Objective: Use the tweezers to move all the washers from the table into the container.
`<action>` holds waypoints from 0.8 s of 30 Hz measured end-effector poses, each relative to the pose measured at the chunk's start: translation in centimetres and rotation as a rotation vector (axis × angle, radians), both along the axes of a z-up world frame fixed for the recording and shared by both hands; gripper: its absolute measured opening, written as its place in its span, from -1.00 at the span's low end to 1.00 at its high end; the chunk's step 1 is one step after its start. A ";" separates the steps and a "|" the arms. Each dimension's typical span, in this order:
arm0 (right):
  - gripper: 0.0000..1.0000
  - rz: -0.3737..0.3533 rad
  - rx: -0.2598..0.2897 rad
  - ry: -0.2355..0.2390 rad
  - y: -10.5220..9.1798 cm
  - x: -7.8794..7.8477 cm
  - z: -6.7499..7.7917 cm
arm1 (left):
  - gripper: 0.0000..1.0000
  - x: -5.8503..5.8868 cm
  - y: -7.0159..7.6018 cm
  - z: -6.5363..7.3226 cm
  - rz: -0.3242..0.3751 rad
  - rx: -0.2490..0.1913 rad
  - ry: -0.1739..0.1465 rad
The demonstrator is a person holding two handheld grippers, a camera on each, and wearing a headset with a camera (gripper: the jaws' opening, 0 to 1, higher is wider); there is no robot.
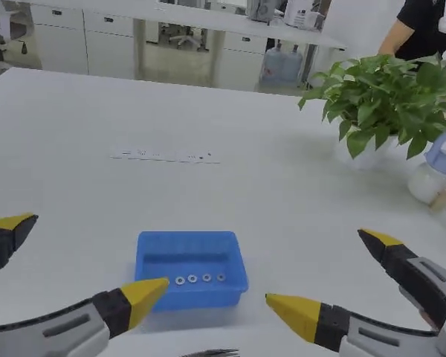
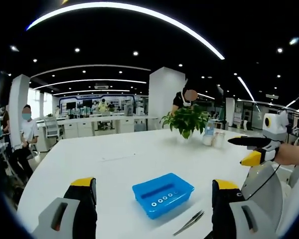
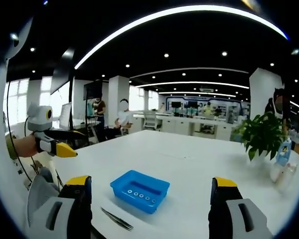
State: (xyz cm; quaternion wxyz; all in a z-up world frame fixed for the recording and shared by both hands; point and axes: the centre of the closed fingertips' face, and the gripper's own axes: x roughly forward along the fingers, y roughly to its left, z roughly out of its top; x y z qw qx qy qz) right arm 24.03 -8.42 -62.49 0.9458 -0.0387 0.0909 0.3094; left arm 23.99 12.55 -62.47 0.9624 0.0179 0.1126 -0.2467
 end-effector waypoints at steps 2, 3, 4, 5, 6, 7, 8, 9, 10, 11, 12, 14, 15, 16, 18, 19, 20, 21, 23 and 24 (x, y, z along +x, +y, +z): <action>0.97 0.012 0.013 0.002 -0.6 0.1 0.0 | 0.98 -0.4 -0.5 0.1 0.014 0.015 -0.002; 0.97 0.015 0.015 0.004 -1.0 0.2 -0.1 | 0.98 -0.5 -0.7 0.1 0.017 0.017 0.002; 0.97 0.019 0.017 0.006 -1.2 0.3 -0.1 | 0.98 -0.7 -0.9 0.0 0.022 0.017 0.006; 0.97 0.024 0.018 0.006 -1.5 0.3 -0.2 | 0.98 -1.0 -1.2 0.0 0.028 0.021 0.007; 0.97 0.027 0.019 0.008 -1.8 0.4 -0.3 | 0.98 -1.2 -1.5 -0.1 0.032 0.027 0.015; 0.97 0.028 0.021 0.008 -2.0 0.4 -0.4 | 0.98 -1.3 -1.7 -0.1 0.034 0.029 0.016; 0.97 0.031 0.026 0.010 -2.1 0.3 -0.4 | 0.98 -1.5 -1.9 -0.1 0.034 0.030 0.019; 0.97 0.033 0.038 0.013 -2.3 0.3 -0.5 | 0.98 -1.7 -2.2 -0.1 0.035 0.032 0.020; 0.97 0.031 0.047 0.015 -2.4 0.3 -0.5 | 0.98 -1.8 -2.3 -0.1 0.036 0.032 0.023; 0.97 0.027 0.056 0.014 -2.5 0.3 -0.4 | 0.98 -1.9 -2.4 0.0 0.037 0.031 0.023; 0.97 0.027 0.061 0.016 -2.6 0.2 -0.5 | 0.98 -2.0 -2.5 0.0 0.039 0.032 0.022; 0.97 0.024 0.067 0.012 -2.8 0.2 -0.5 | 0.98 -2.2 -2.6 0.2 0.046 0.040 0.019; 0.97 0.026 0.068 0.014 -2.9 0.3 -0.6 | 0.98 -2.2 -2.7 0.3 0.049 0.043 0.016; 0.97 0.028 0.069 0.016 -3.0 0.3 -0.7 | 0.98 -2.3 -2.7 0.3 0.051 0.043 0.015; 0.97 0.026 0.063 0.015 -3.3 0.4 -0.8 | 0.98 -2.3 -2.6 0.5 0.058 0.036 0.018; 0.97 0.025 0.060 0.014 -3.6 0.6 -0.9 | 0.98 -2.4 -2.6 0.6 0.062 0.034 0.015; 0.97 0.023 0.062 0.014 -3.8 0.7 -0.9 | 0.98 -2.4 -2.5 0.7 0.065 0.037 0.013; 0.97 0.021 0.065 0.018 -4.0 0.9 -0.9 | 0.98 -2.5 -2.4 0.7 0.069 0.042 0.011; 0.97 0.022 0.058 0.015 -4.2 1.2 -0.9 | 0.98 -2.5 -2.2 0.8 0.078 0.050 0.004; 0.97 0.018 0.037 0.013 -4.3 1.3 -1.0 | 0.98 -2.4 -2.1 0.7 0.084 0.054 0.007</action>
